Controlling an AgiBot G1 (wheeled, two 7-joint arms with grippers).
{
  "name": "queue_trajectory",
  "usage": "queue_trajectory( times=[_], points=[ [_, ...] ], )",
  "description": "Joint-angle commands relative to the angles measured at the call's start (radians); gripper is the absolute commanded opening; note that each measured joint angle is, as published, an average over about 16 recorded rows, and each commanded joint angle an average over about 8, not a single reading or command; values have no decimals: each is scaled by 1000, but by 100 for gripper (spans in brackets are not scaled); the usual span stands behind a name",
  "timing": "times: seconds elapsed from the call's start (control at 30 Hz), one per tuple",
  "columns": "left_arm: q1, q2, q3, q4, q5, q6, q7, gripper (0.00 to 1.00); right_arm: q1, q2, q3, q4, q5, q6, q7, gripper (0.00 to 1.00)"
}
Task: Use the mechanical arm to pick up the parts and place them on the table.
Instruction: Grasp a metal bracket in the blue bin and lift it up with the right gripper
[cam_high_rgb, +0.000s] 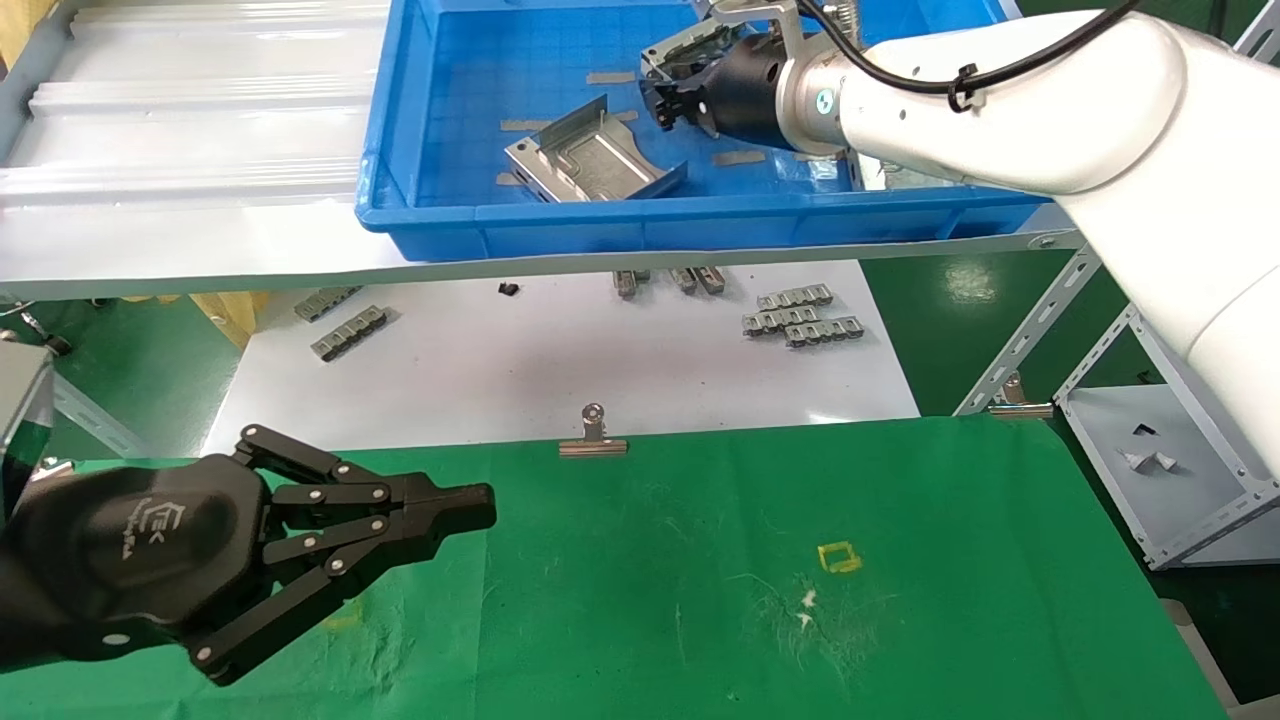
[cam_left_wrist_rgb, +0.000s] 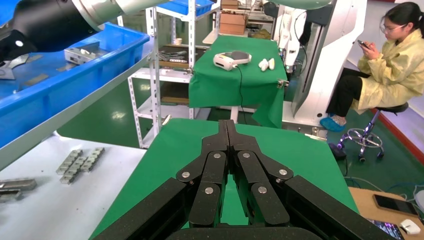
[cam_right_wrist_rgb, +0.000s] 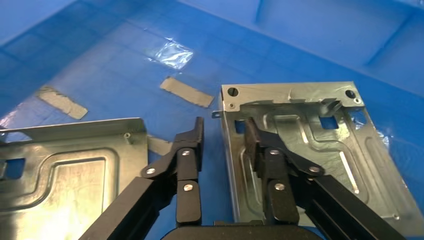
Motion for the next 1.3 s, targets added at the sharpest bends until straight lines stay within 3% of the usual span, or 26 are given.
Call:
queue_trajectory(
  times=[0.03, 0.4, 0.7, 0.93, 1.3],
  points=[
    [0, 0, 0, 0, 0, 0, 0, 0, 0, 1, -17, 10, 8, 7, 8, 0],
    [0, 0, 0, 0, 0, 0, 0, 0, 13, 8, -75, 15, 53, 18, 3, 0],
    [0, 0, 0, 0, 0, 0, 0, 0, 38, 69, -33, 63, 157, -40, -132, 0],
    [0, 0, 0, 0, 0, 0, 0, 0, 41, 246, 84, 240, 338, -198, -337, 0],
    [0, 0, 0, 0, 0, 0, 0, 0, -47, 568, 234, 525, 618, -581, -686, 0]
  ],
)
